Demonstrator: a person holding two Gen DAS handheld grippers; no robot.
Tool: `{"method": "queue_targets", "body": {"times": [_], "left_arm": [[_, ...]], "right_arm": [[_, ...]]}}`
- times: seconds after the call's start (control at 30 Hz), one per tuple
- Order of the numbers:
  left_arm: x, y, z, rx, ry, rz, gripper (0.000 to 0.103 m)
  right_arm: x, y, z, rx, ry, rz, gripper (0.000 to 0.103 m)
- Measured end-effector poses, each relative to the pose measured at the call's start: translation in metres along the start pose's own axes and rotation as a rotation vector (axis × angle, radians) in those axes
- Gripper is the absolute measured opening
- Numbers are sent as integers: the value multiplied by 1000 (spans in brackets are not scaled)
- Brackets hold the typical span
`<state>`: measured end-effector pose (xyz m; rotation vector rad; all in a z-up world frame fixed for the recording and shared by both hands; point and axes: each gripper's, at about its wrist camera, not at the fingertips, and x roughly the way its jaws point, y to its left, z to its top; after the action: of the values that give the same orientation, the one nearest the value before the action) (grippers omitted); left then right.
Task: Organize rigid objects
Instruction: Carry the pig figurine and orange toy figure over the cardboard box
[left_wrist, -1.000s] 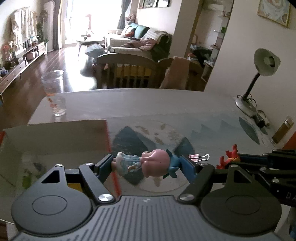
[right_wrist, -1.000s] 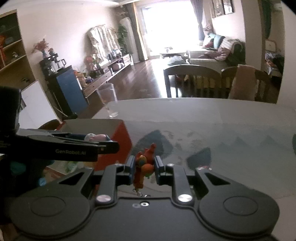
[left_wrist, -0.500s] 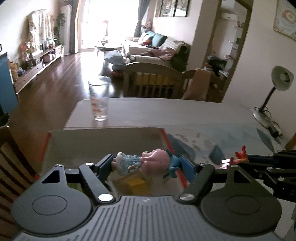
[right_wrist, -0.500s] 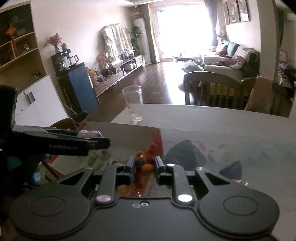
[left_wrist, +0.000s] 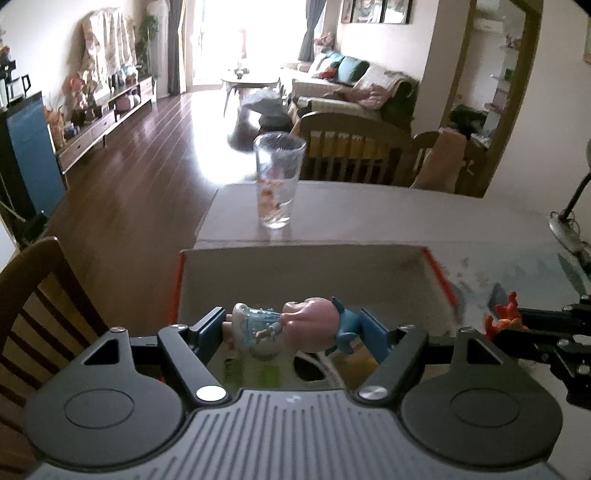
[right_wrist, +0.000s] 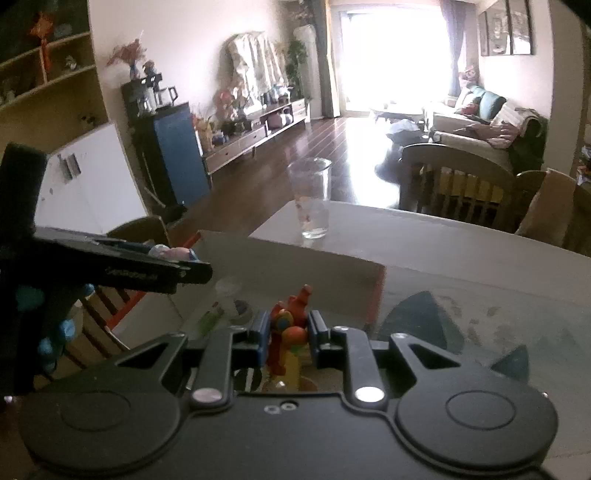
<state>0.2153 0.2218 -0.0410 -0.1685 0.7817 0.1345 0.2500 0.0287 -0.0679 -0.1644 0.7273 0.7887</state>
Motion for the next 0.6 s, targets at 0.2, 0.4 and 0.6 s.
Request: {"method": "queue_targets", "body": {"times": [0.2,0.4,0.6], "left_arm": [[27,13,-5,11,53,5,78],[52,16,-15,43,110,6,78],[72,15,-26,66,179,8,78]], "right_arm": [[34,18,-7,-36,65,5,21],[63,31,-18,-72,131,3,21],[82,35,-26,-71,183,-2,21]]}}
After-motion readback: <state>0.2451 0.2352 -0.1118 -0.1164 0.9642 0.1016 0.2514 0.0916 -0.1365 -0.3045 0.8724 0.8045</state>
